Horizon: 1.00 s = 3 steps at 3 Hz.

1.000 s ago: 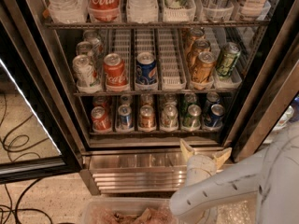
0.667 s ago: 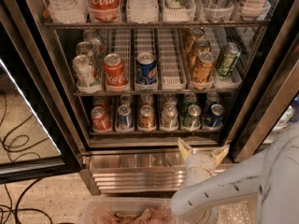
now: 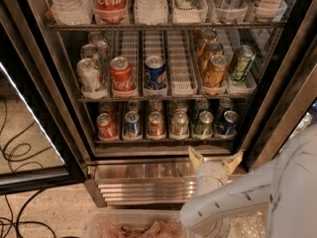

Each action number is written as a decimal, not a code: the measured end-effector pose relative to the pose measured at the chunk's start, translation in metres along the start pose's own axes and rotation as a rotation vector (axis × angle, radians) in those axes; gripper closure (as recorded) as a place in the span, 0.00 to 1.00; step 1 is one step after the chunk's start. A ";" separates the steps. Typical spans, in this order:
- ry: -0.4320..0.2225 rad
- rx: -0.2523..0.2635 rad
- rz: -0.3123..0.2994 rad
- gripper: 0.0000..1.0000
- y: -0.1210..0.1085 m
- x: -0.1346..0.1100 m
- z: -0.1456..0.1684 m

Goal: Pick green can from bottom shelf of fridge

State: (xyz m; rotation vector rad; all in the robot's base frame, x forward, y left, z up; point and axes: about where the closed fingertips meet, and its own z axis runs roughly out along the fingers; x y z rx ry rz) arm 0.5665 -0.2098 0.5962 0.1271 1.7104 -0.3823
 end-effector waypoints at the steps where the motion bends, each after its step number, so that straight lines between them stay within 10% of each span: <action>1: 0.009 0.002 -0.050 0.00 -0.001 -0.002 0.007; 3: -0.023 -0.088 -0.111 0.00 0.007 -0.004 0.004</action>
Offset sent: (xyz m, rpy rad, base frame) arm 0.0057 -0.0023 0.0013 -0.0392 0.0211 0.0025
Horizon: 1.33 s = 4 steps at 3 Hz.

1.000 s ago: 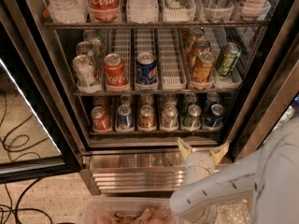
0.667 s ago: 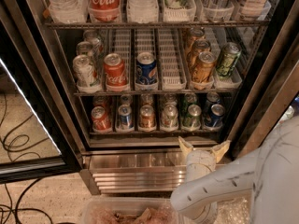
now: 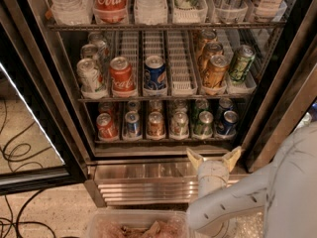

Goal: Pick green can from bottom shelf of fridge

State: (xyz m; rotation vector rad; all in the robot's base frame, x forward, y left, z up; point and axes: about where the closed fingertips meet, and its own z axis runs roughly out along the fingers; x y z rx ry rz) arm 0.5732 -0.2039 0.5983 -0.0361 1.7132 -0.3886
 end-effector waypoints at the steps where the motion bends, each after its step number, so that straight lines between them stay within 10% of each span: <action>1: -0.032 -0.046 -0.021 0.00 0.001 -0.004 0.002; 4: -0.047 -0.043 0.014 0.00 0.018 -0.024 0.037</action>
Offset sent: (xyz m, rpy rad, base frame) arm 0.0010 -0.0054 0.0039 -0.0535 -0.0239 0.1252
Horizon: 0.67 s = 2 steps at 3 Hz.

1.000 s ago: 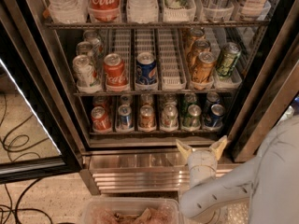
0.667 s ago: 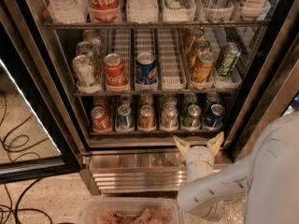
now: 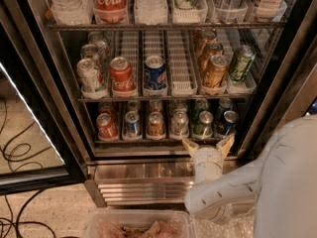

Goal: Pick green can from bottom shelf of fridge

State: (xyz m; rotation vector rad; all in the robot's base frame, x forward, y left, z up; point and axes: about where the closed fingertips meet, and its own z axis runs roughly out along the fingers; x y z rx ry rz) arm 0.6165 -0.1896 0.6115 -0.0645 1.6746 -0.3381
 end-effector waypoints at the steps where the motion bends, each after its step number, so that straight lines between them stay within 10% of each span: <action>1: 0.000 0.000 0.000 0.00 0.000 0.000 0.000; 2: 0.000 0.000 0.000 0.16 0.000 0.000 0.000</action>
Offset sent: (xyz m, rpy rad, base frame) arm 0.0000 0.0000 0.0000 0.0000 0.0000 0.0000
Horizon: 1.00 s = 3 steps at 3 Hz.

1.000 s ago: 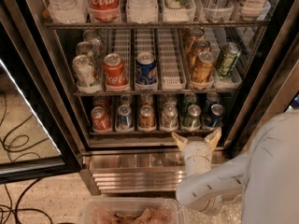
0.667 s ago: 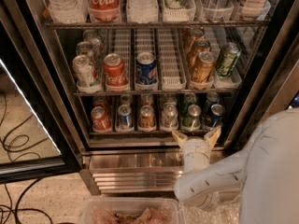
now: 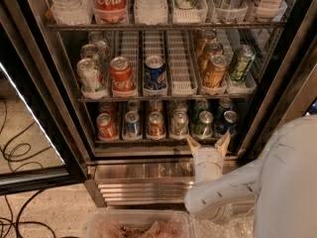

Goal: Pick green can from bottom shelf of fridge

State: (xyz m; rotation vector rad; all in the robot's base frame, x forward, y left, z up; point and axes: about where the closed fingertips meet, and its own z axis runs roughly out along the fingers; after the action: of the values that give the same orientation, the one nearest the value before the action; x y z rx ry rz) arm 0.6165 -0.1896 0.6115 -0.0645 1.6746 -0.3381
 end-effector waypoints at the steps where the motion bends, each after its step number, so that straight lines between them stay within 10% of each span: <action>1: 0.002 -0.007 0.005 0.13 0.001 -0.002 0.004; 3: 0.002 -0.007 0.005 0.18 0.002 -0.002 0.004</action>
Offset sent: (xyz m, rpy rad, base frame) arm 0.0089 0.0024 0.0021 0.0128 0.0067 0.0134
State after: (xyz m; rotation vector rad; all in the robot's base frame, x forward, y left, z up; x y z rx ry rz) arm 0.6213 -0.1884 0.6128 -0.0652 1.6778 -0.3282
